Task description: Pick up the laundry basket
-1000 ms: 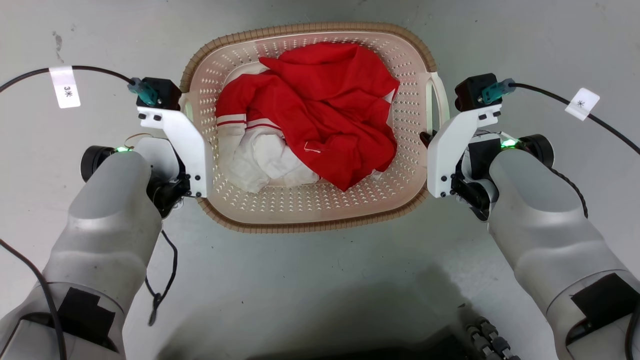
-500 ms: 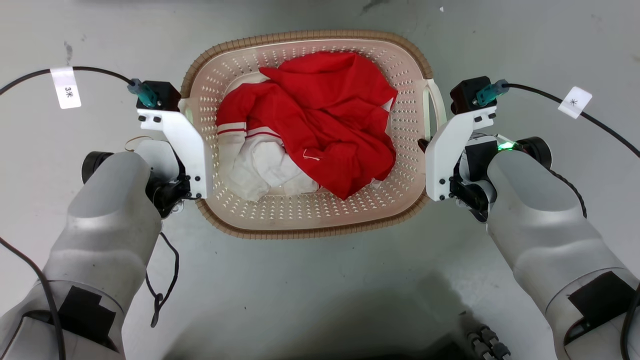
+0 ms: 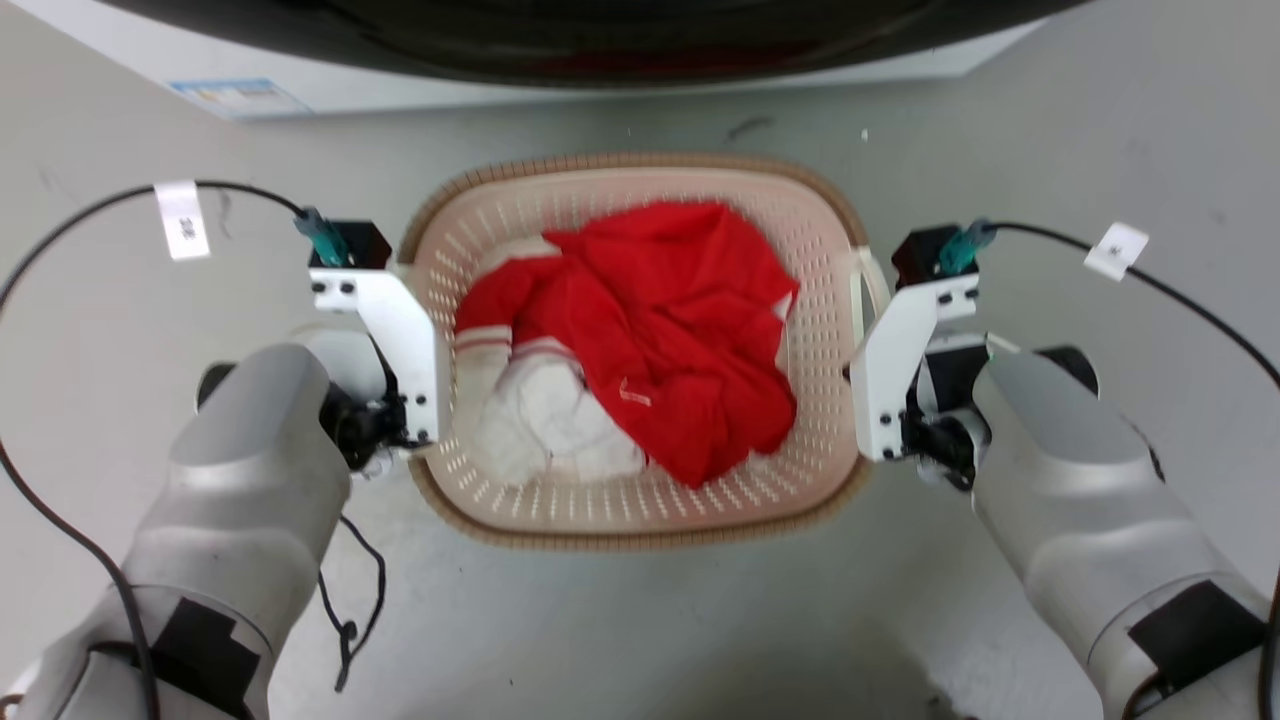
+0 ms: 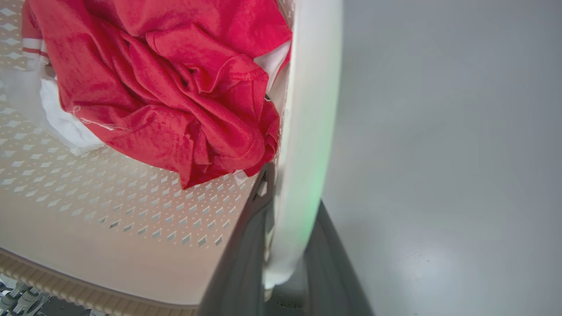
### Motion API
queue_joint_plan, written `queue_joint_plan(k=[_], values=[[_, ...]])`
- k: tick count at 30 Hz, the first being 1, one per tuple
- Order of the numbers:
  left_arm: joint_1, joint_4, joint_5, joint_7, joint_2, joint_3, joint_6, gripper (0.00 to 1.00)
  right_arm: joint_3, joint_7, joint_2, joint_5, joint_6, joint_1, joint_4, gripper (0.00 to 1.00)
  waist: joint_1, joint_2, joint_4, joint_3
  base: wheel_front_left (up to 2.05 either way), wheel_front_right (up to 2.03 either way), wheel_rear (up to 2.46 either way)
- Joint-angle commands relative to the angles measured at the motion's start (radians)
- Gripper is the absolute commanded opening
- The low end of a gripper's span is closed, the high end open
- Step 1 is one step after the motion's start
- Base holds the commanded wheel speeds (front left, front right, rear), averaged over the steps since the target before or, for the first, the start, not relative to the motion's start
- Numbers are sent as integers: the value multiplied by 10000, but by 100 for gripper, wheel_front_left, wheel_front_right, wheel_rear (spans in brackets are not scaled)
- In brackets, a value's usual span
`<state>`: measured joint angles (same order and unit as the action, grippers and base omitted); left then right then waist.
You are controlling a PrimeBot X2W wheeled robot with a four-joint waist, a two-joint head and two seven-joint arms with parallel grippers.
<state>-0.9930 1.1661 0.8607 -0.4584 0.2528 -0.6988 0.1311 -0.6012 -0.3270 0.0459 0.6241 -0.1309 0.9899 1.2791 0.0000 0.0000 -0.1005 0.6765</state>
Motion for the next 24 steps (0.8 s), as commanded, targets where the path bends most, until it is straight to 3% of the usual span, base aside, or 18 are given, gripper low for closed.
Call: queue_joint_plan(k=[1,24], values=[[87,19,39,-44,39,-11,-14,0,-56,-117,77,-11,3,-166,66,0,0,0,73,-381,0,0,0],[1800,381,1469,-1970,-592,-600,12,0,-148,-1740,500,340,9,-1906,100,0,0,0,700,-4316,0,0,0]])
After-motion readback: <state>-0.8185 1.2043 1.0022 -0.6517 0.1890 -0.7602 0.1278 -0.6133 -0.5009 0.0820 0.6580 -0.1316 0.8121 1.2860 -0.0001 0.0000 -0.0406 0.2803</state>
